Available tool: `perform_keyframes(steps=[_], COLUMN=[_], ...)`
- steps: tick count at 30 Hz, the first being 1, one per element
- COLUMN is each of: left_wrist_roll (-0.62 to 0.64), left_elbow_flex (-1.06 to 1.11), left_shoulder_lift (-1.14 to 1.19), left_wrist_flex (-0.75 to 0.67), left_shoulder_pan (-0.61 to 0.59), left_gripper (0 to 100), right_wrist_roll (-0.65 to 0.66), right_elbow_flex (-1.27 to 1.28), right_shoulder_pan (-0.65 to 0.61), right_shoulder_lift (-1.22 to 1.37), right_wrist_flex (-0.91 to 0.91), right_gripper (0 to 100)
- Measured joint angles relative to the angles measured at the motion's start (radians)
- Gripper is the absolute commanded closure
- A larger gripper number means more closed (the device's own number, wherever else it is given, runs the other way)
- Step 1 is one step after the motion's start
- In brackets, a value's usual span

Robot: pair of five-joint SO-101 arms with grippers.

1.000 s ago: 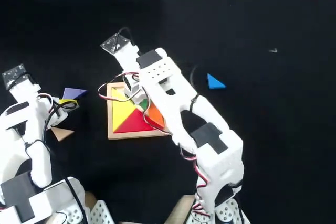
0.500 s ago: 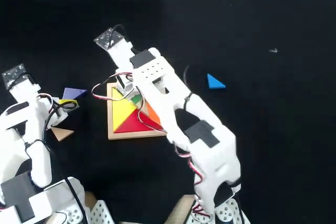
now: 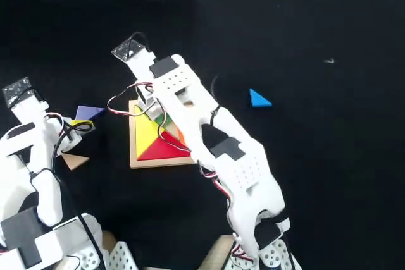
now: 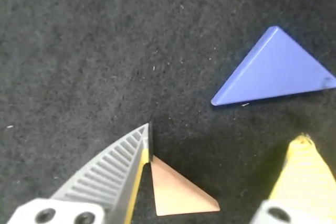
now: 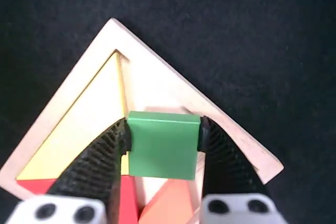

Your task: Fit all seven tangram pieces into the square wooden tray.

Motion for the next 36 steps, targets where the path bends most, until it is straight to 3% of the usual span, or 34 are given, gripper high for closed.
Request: perform_keyframes(steps=[5, 20, 25, 30, 36], left_wrist_roll=[0.000, 0.000, 0.000, 0.000, 0.000], left_elbow_flex=[0.000, 0.000, 0.000, 0.000, 0.000], left_shoulder_lift=[0.000, 0.000, 0.000, 0.000, 0.000], left_wrist_flex=[0.000, 0.000, 0.000, 0.000, 0.000], left_shoulder_pan=[0.000, 0.000, 0.000, 0.000, 0.000], left_gripper=[61, 61, 61, 61, 61], right_wrist_roll=[0.000, 0.000, 0.000, 0.005, 0.069], right_elbow_flex=[-0.003, -0.003, -0.003, -0.003, -0.029], right_shoulder_pan=[-0.005, -0.032, -0.032, -0.032, -0.032], right_shoulder_lift=[0.006, 0.008, 0.008, 0.008, 0.008], right_wrist_flex=[0.012, 0.012, 0.012, 0.012, 0.060], right_gripper=[83.8, 83.1, 73.4, 74.4, 83.2])
